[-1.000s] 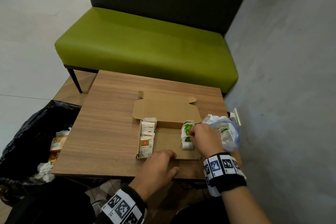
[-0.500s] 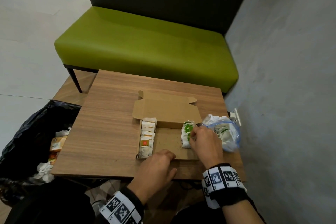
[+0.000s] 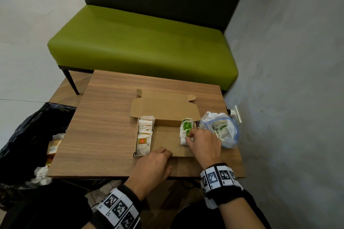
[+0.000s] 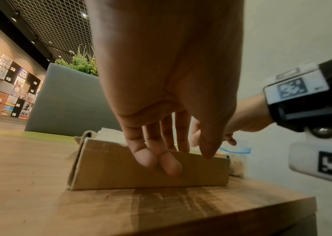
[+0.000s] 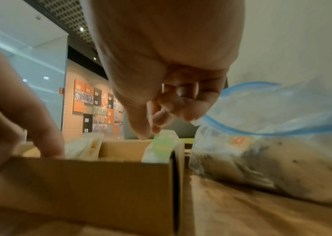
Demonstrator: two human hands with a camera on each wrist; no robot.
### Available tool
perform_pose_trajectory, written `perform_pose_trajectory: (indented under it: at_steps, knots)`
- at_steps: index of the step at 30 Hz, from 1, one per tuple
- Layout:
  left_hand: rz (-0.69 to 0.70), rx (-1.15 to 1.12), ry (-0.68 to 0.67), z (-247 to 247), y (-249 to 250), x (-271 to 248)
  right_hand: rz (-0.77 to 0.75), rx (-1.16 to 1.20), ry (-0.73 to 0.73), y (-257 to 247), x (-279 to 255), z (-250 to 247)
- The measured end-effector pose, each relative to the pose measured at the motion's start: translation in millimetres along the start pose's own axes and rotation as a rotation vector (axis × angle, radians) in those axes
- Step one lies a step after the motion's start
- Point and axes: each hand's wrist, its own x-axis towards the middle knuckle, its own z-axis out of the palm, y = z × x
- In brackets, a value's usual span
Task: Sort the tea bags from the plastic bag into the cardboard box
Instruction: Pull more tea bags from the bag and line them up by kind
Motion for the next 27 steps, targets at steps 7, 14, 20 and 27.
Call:
perform_pose_trajectory:
  at_steps: [7,14,20,27]
  knots:
    - [-0.005,0.044,-0.078,-3,0,4,0.158,0.278,0.354,53,-19,-29]
    - [-0.005,0.17,0.012,-16,39,21,0.217,0.219,0.115,106,2,-19]
    - [0.254,0.259,0.002,-7,97,70,0.278,0.221,0.043,105,12,-11]
    - [0.267,0.522,-0.083,15,106,110,0.32,0.19,-0.028,115,10,-7]
